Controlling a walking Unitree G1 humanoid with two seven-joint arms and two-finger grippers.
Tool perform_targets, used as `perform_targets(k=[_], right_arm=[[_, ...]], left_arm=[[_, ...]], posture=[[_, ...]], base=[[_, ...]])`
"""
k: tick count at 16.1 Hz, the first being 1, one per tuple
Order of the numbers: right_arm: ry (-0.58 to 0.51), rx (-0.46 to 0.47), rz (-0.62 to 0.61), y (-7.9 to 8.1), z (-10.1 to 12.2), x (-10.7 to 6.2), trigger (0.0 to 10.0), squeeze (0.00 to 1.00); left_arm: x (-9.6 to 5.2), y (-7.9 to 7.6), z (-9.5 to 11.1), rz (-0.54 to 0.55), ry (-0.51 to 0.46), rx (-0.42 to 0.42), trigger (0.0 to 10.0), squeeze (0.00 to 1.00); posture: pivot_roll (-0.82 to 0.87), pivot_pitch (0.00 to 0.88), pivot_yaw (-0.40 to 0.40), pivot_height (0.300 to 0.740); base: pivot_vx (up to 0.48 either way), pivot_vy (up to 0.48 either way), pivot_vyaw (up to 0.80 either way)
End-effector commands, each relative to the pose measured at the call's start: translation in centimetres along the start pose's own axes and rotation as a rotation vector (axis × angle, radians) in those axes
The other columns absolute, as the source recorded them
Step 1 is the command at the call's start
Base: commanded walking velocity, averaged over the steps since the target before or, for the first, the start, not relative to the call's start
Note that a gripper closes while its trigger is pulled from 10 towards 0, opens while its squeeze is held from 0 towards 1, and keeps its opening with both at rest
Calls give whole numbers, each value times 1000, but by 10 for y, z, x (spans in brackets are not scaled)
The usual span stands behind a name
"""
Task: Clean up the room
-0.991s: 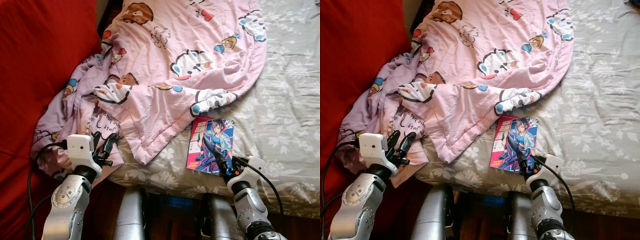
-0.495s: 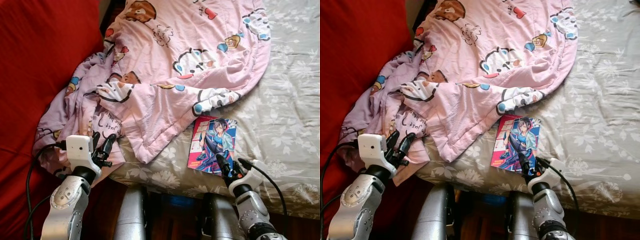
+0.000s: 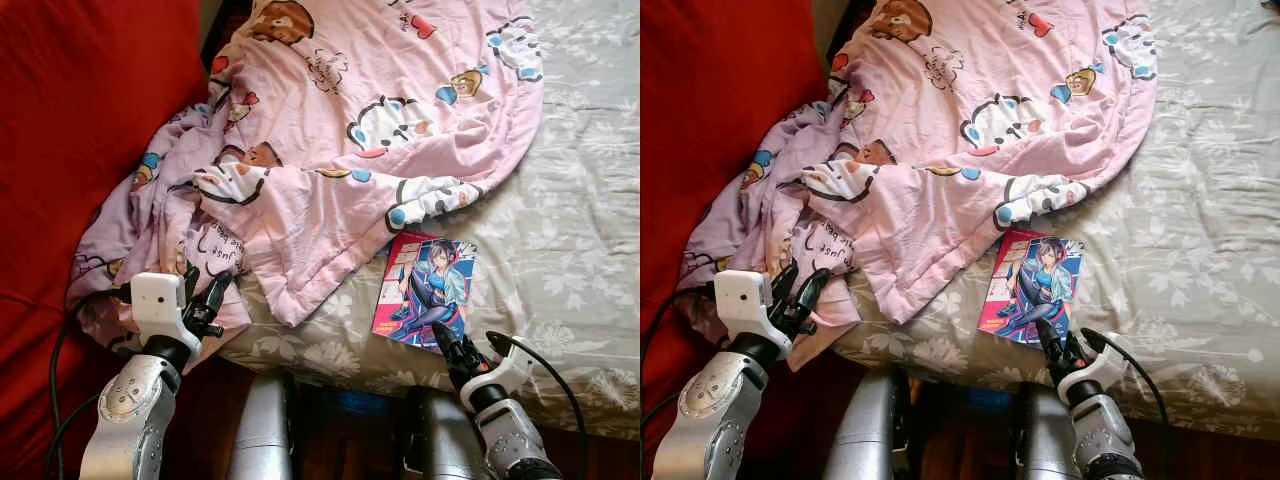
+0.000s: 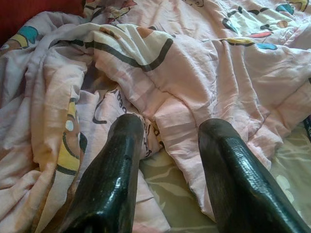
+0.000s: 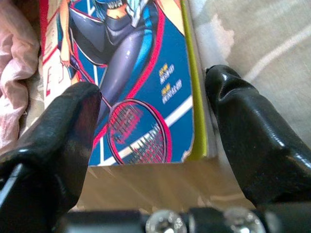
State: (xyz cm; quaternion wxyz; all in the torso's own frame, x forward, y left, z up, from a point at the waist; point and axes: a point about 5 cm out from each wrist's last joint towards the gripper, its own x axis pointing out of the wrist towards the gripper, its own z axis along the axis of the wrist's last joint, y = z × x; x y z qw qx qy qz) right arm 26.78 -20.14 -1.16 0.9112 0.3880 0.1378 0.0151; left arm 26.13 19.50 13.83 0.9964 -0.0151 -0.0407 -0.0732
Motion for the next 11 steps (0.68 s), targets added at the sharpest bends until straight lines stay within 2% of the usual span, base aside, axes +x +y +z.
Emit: perform_targets(k=[1,2,6,11], right_arm=[[88,80,-100,-17,-29,-20,10000,0],[78,118,-138,-22,-31,-24,10000,0],[71,209,-186,-27,-38,-30,10000,0],[171,229,-76,-9,-53,-23,10000,0]], left_arm=[[-7,2,-7,7,42,9,10000,0],[-8,2,-7,8,46,9,10000,0],[-10,2,-6,8,51,8,10000,0],[-14,2,-7,11,60,9,10000,0]], posture=[[215,396,114,627],[219,398,116,627],[231,403,119,627],[240,407,119,627]], base=[[0,0,0],[0,0,0],[0,0,0],[0,0,0]])
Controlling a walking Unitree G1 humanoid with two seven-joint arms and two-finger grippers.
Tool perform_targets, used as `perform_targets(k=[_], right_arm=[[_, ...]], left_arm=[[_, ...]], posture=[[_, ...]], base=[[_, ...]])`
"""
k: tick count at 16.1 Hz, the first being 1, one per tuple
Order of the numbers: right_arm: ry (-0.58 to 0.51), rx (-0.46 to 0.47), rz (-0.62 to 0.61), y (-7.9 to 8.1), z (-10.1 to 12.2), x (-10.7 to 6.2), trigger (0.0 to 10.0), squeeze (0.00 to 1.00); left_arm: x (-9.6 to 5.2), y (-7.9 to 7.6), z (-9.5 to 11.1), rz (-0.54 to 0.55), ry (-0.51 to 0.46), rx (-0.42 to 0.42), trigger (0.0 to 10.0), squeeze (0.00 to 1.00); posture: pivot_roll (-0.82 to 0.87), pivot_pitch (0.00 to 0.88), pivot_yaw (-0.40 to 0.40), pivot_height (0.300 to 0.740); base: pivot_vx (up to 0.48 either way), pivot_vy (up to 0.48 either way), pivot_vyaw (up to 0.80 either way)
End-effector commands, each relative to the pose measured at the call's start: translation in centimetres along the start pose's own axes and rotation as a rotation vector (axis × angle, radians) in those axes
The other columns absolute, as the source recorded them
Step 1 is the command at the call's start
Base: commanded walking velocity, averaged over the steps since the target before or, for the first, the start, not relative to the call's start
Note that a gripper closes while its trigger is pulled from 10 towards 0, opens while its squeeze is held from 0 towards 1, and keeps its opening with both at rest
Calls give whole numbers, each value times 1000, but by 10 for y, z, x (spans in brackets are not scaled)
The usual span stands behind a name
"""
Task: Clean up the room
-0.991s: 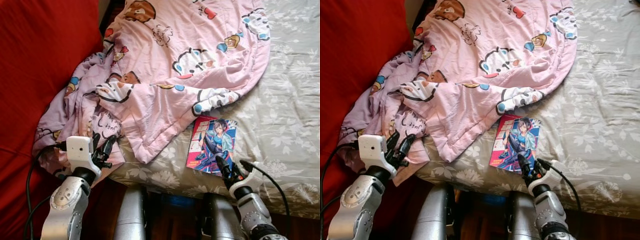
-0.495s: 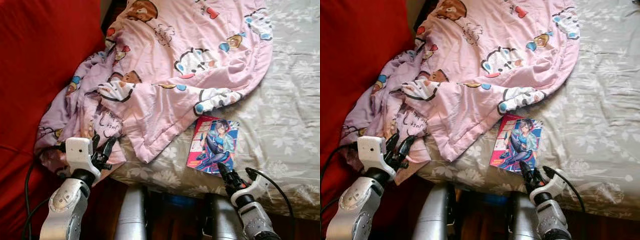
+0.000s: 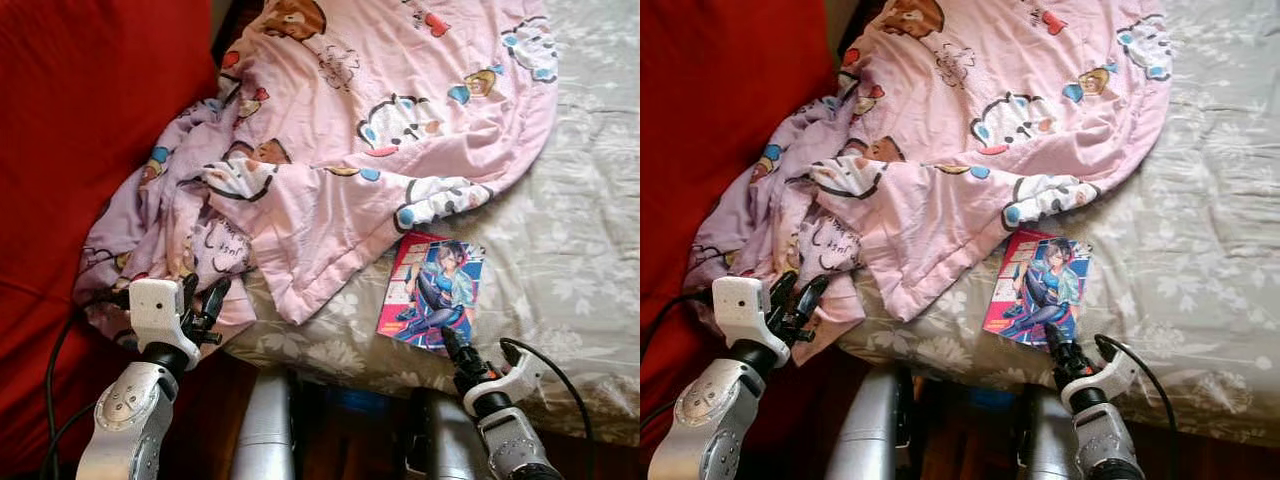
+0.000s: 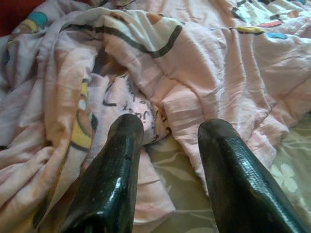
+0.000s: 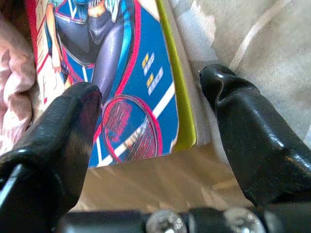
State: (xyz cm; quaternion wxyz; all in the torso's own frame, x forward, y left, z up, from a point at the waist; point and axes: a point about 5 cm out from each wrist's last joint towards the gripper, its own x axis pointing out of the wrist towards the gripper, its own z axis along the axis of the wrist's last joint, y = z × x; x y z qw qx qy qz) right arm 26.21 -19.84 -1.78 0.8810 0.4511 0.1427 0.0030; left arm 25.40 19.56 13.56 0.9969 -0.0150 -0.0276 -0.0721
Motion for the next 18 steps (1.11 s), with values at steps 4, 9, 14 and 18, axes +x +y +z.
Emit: perform_targets(k=[4,9,14,18], right_arm=[[221,84,-72,-10,-53,-19,10000,0],[216,68,-73,-8,-55,-18,0,0],[192,67,-62,-8,-49,-17,0,0],[186,60,-63,-6,-48,-14,0,0]], left_arm=[[-7,2,-5,10,38,11,10000,0],[-9,4,-6,12,51,18,10000,0],[-7,2,-7,9,53,16,10000,0],[-5,3,-7,11,53,18,10000,0]], posture=[[245,408,120,627],[244,411,123,627],[238,406,119,627],[236,400,116,627]], base=[[0,0,0],[0,0,0],[0,0,0],[0,0,0]])
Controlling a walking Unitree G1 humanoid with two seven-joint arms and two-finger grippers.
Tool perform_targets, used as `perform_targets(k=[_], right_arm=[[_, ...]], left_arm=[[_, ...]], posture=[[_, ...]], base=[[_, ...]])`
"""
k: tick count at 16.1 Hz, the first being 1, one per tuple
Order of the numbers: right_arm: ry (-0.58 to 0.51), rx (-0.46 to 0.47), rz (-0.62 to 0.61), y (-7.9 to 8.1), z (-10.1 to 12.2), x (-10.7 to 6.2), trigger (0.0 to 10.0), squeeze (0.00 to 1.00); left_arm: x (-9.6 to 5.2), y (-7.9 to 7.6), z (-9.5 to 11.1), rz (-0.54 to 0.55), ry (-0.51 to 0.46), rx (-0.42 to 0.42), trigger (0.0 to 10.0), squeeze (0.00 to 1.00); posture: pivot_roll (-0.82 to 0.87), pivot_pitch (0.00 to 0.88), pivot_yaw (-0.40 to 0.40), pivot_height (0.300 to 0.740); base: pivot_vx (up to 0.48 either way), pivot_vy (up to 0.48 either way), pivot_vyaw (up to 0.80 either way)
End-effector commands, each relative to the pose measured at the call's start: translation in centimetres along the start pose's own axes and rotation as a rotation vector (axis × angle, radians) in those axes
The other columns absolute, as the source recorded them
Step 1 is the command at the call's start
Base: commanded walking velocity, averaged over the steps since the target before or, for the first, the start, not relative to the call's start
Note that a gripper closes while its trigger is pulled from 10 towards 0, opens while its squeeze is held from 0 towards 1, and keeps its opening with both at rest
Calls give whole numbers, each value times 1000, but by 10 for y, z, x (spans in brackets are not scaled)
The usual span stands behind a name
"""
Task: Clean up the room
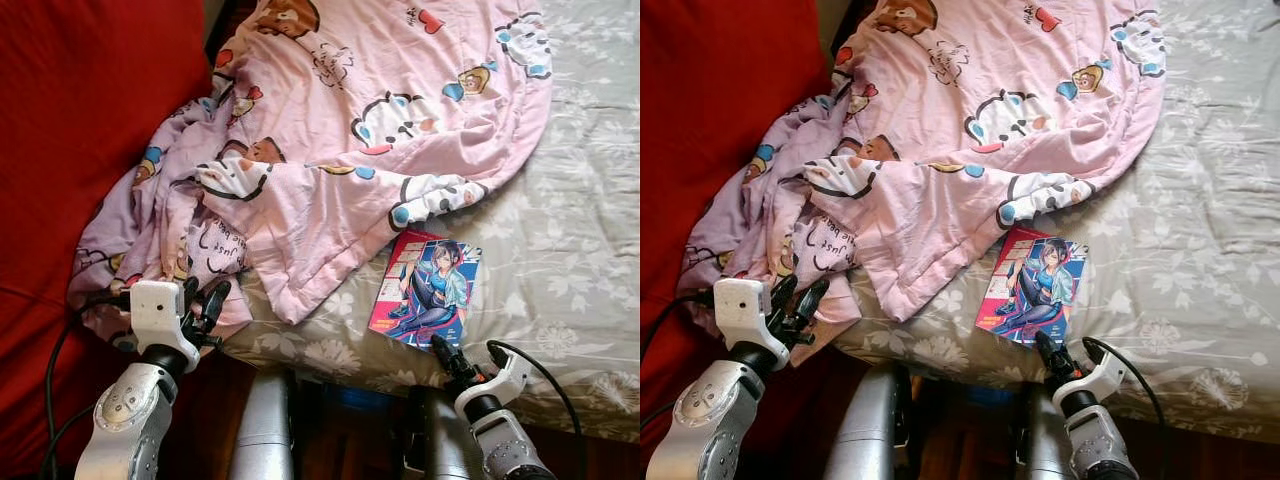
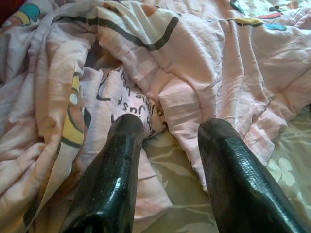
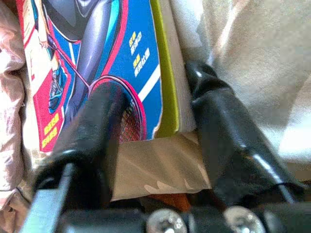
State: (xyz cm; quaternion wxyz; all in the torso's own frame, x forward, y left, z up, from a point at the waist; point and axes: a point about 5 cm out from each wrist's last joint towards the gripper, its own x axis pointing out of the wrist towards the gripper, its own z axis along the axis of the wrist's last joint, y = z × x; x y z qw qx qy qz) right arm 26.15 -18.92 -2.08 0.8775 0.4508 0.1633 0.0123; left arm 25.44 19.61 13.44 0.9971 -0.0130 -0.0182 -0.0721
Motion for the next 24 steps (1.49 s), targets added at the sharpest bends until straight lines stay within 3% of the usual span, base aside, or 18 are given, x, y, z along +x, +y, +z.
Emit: perform_targets(k=[1,4,7,11,17,20,22,23,24], right_arm=[[134,55,-61,-8,-39,-12,0,0],[98,53,-66,-7,-33,-10,0,0],[-37,77,-154,-20,-17,-17,0,0],[-134,-19,-172,-22,-11,-22,0,0],[-337,-190,-90,3,20,-19,0,0],[-452,-345,-80,28,44,-19,0,0],[-452,-485,-51,44,53,-16,0,0],[-421,-592,-38,51,55,-13,1686,0],[-387,-706,-23,58,55,-11,8588,0]], left_arm=[[-3,2,-7,13,33,17,10000,0],[-1,3,-8,17,30,16,10000,0],[6,1,-9,22,18,13,10000,0],[10,2,-11,34,6,7,10000,0],[24,1,-15,56,-30,-7,10000,0],[31,-2,-19,70,-45,-24,10000,0],[32,-2,-22,80,-44,-37,10000,0],[31,0,-24,94,-42,-46,10000,0],[31,3,-26,113,-39,-46,10000,0]], posture=[[232,391,112,627],[221,376,104,627],[203,348,84,627],[166,317,61,627],[119,248,22,627],[93,195,0,627],[70,162,-9,627],[60,147,-15,627],[47,129,-24,627]], base=[[0,0,0],[0,0,0],[0,0,0],[0,0,0],[0,0,0],[0,0,0],[0,0,0],[0,0,0],[0,0,0]])
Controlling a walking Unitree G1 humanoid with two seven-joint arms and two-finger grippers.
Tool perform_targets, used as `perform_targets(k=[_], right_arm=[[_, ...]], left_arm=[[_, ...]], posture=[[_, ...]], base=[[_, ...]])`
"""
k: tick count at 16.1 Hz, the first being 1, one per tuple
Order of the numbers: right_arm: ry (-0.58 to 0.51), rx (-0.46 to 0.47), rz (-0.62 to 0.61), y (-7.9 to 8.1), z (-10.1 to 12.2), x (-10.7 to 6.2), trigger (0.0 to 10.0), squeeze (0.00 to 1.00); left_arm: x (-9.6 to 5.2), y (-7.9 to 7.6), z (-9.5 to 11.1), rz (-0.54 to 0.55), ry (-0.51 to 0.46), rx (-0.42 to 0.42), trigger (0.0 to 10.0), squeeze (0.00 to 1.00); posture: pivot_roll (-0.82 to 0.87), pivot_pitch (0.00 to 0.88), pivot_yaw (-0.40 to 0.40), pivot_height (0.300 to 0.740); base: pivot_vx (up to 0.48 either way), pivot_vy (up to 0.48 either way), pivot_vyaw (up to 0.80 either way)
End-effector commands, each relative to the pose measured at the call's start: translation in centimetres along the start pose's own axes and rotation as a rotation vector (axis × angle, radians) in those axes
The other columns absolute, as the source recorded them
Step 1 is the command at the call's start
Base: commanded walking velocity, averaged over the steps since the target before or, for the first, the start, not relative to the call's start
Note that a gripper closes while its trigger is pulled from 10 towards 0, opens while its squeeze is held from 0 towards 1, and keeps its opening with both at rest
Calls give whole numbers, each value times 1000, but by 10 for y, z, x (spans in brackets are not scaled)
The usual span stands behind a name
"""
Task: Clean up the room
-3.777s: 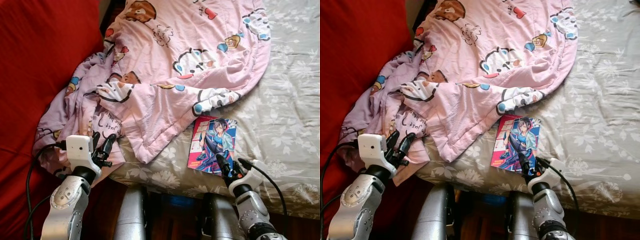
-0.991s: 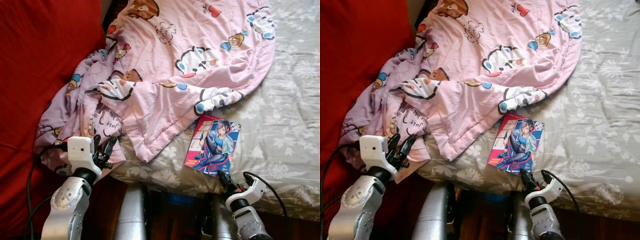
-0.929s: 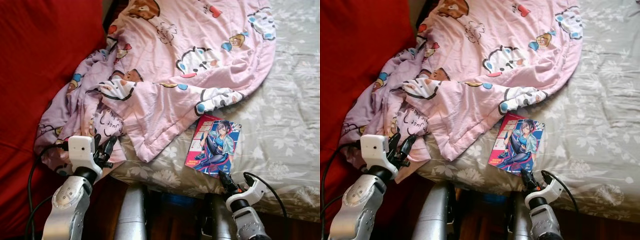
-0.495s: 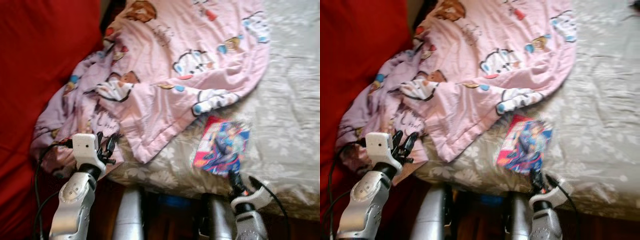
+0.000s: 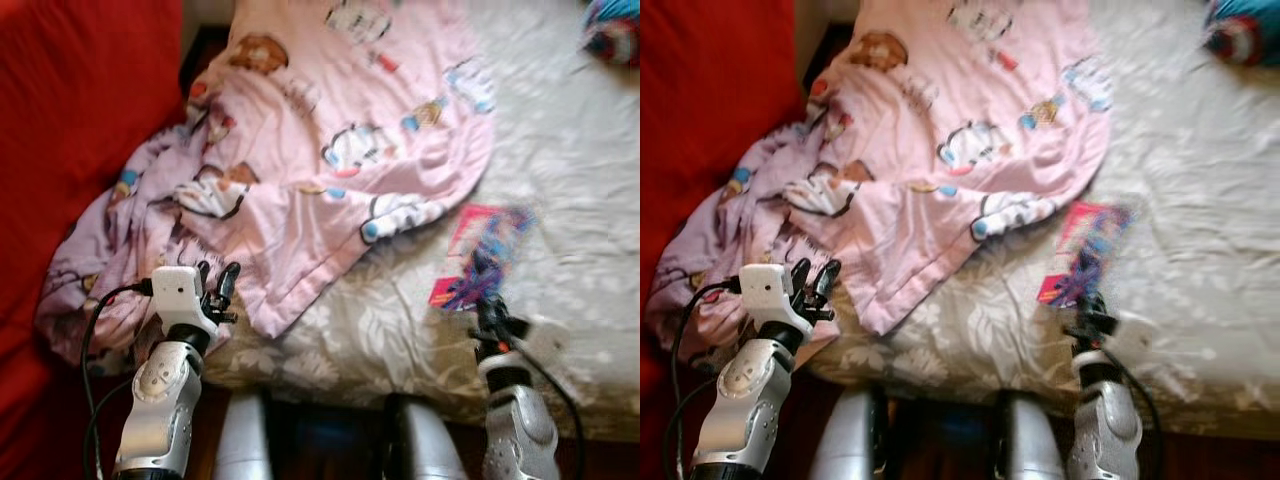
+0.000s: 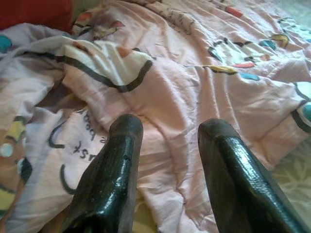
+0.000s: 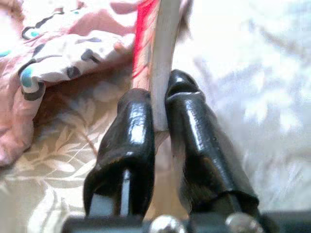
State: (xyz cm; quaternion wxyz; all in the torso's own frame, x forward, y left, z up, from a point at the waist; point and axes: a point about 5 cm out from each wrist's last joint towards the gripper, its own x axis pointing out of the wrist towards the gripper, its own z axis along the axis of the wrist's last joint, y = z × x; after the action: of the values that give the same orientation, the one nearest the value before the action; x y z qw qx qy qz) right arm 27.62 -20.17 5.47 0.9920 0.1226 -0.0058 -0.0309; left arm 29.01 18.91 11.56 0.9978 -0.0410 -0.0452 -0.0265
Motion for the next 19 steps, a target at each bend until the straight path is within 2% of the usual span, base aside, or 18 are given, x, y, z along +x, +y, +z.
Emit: perform_targets(k=[1,3,5,7,11,14,16,19], right_arm=[[-8,-89,42,5,6,1,10000,0],[-11,-103,47,3,15,6,10000,0],[-26,-137,79,7,25,13,10000,0],[-30,-154,59,7,28,15,10000,0],[-1,-137,32,11,19,12,10000,0],[-4,-130,40,16,18,10,10000,0],[-3,-151,52,17,18,10,10000,0],[-9,-147,37,12,20,10,10000,0]], left_arm=[[-3,9,-5,36,13,13,10000,0],[0,18,-2,63,-10,36,10000,0],[1,31,-1,101,-17,54,10000,0],[0,35,-2,108,-13,79,10000,0],[1,27,-14,69,26,2,10000,0],[2,27,-16,64,30,-3,10000,0],[-3,33,-20,72,47,18,10000,0],[-10,35,-25,77,64,10,10000,0]], posture=[[37,108,-31,627],[34,74,-39,627],[22,34,-42,627],[20,20,-40,631],[22,0,-29,676],[13,0,-25,706],[14,0,-28,731],[16,0,-31,740]], base=[[0,0,0],[0,0,0],[0,0,0],[0,0,0],[0,0,0],[0,0,0],[0,0,0],[0,0,0]])
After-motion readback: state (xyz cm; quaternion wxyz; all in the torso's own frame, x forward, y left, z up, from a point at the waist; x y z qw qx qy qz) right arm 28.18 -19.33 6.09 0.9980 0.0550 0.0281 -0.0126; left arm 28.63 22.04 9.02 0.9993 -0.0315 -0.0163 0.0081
